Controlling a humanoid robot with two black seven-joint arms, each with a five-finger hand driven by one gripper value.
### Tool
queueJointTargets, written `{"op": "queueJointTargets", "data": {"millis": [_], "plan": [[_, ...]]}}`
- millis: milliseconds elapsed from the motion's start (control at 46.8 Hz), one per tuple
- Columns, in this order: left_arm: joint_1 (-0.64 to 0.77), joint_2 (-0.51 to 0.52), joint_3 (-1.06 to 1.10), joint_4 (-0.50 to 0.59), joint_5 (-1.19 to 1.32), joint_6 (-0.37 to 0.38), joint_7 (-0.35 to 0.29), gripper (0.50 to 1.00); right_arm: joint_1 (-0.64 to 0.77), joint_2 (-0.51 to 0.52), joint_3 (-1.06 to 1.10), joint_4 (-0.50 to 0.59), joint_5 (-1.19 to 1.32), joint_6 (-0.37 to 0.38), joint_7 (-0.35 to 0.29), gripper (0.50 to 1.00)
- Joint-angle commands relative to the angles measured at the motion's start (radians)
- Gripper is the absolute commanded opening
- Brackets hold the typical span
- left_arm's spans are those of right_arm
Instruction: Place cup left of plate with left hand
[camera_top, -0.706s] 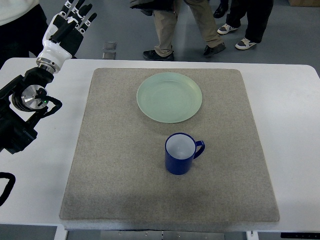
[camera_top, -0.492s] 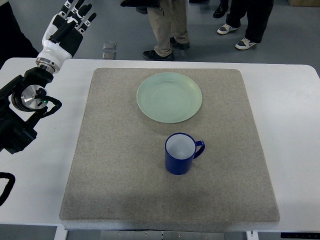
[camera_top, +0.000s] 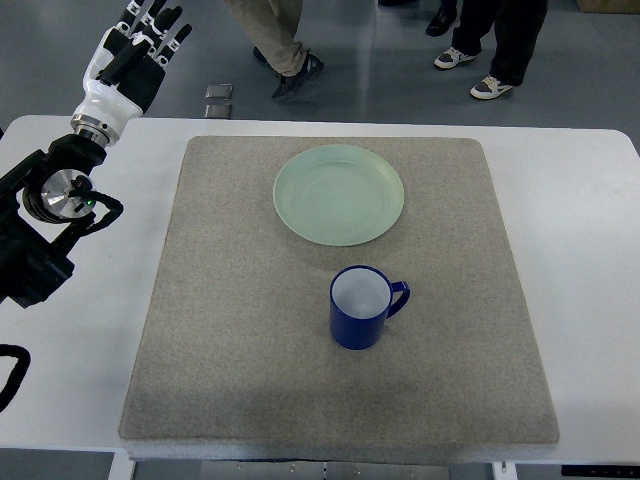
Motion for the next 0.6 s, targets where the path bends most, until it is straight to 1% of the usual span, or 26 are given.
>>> {"op": "queueJointTargets", "data": {"millis": [0,577], "plan": [[0.0,0.0,0.0,0.0,-0.001,0.002,0.0,0.996,0.0,0.0,0.0,0.0,0.0,0.0,0.0,0.932],[0.0,0.002,0.0,0.0,-0.001,0.008,0.0,0.996,0.0,0.0,0.0,0.0,0.0,0.0,0.0,0.932]]}}
